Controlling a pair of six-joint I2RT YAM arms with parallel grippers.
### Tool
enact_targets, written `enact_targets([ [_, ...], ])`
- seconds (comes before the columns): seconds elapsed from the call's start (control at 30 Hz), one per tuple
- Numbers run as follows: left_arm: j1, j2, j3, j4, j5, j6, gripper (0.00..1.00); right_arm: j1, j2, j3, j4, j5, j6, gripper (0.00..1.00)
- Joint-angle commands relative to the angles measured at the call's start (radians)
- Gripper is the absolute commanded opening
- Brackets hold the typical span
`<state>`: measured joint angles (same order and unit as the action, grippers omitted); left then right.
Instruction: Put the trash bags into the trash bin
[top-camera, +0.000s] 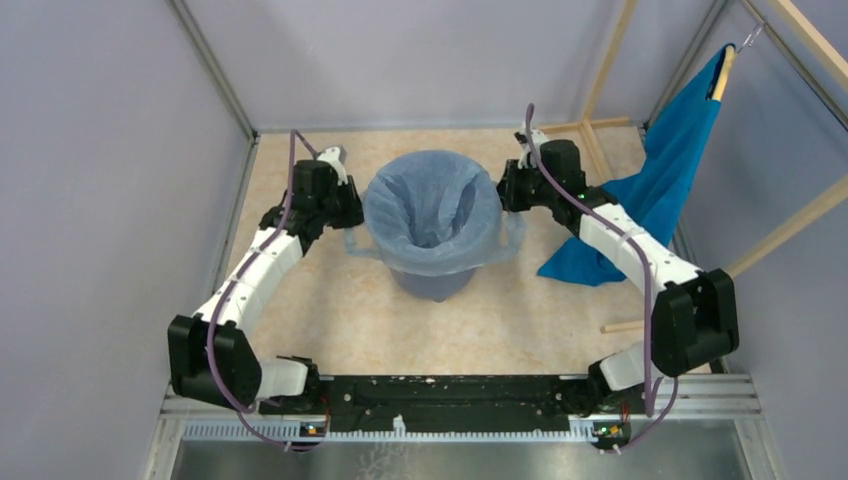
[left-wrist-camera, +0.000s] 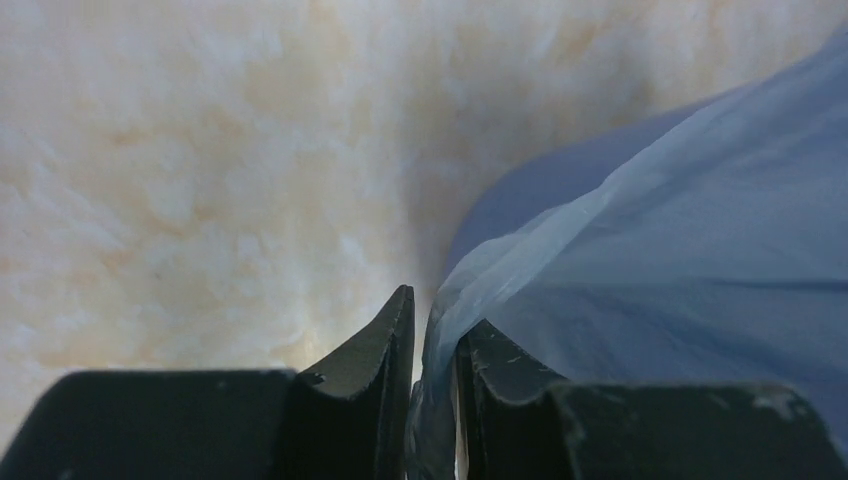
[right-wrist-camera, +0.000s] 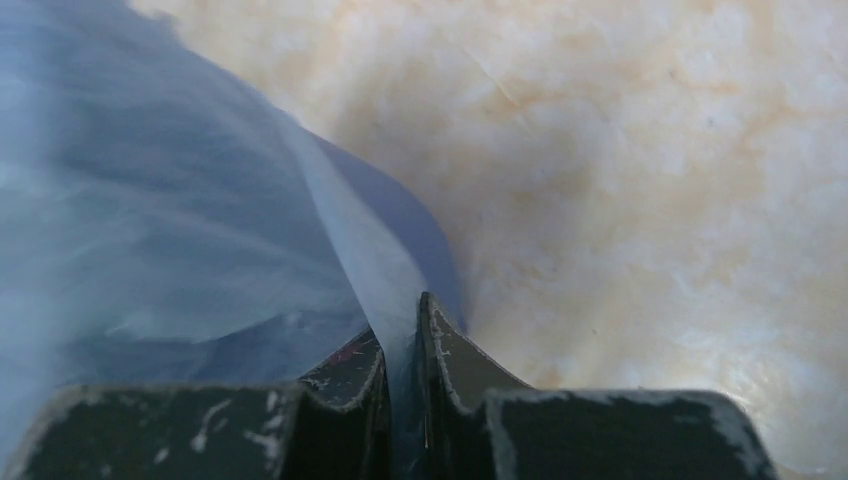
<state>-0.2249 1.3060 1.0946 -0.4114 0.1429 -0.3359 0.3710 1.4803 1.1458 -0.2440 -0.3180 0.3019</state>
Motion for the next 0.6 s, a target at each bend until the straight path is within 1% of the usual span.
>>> enact_targets([
  [0.0, 0.006, 0.010, -0.097, 0.026, 0.037, -0.043, 0.25, -0.001, -0.088, 0.016, 0.138, -0.085, 0.058, 0.13],
  [0.07, 0.006, 0.012, -0.098, -0.002, 0.029, -0.034, 0.25, 0.000, -0.082, -0.017, 0.144, -0.051, 0.057, 0.14],
  [0.13, 0.006, 0.007, -0.092, -0.028, 0.015, -0.025, 0.25, -0.001, -0.077, -0.072, 0.162, -0.022, 0.065, 0.18],
  [0.17, 0.006, 0.001, -0.087, -0.037, 0.013, -0.020, 0.26, -0.001, -0.077, -0.100, 0.171, -0.015, 0.074, 0.23],
  [0.2, 0.006, -0.007, -0.083, -0.048, 0.012, -0.017, 0.29, -0.001, -0.077, -0.124, 0.174, -0.017, 0.082, 0.29],
  [0.23, 0.006, -0.016, -0.082, -0.057, 0.016, -0.017, 0.33, -0.002, -0.078, -0.138, 0.172, -0.026, 0.088, 0.35],
  [0.3, 0.006, -0.043, -0.095, -0.058, 0.028, -0.019, 0.37, 0.000, -0.093, -0.142, 0.143, -0.043, 0.092, 0.44],
  [0.37, 0.006, -0.078, -0.119, -0.056, 0.034, -0.028, 0.42, -0.001, -0.126, -0.109, 0.068, -0.025, 0.071, 0.55],
  [0.43, 0.006, -0.105, -0.139, -0.055, 0.036, -0.036, 0.51, -0.001, -0.170, -0.071, -0.016, 0.017, 0.035, 0.65],
  [0.5, 0.006, -0.124, -0.147, -0.066, 0.037, -0.033, 0.57, -0.001, -0.217, -0.041, -0.092, 0.072, -0.002, 0.75],
  [0.57, 0.006, -0.141, -0.139, -0.096, 0.015, -0.014, 0.62, -0.001, -0.261, -0.025, -0.156, 0.118, -0.028, 0.82],
])
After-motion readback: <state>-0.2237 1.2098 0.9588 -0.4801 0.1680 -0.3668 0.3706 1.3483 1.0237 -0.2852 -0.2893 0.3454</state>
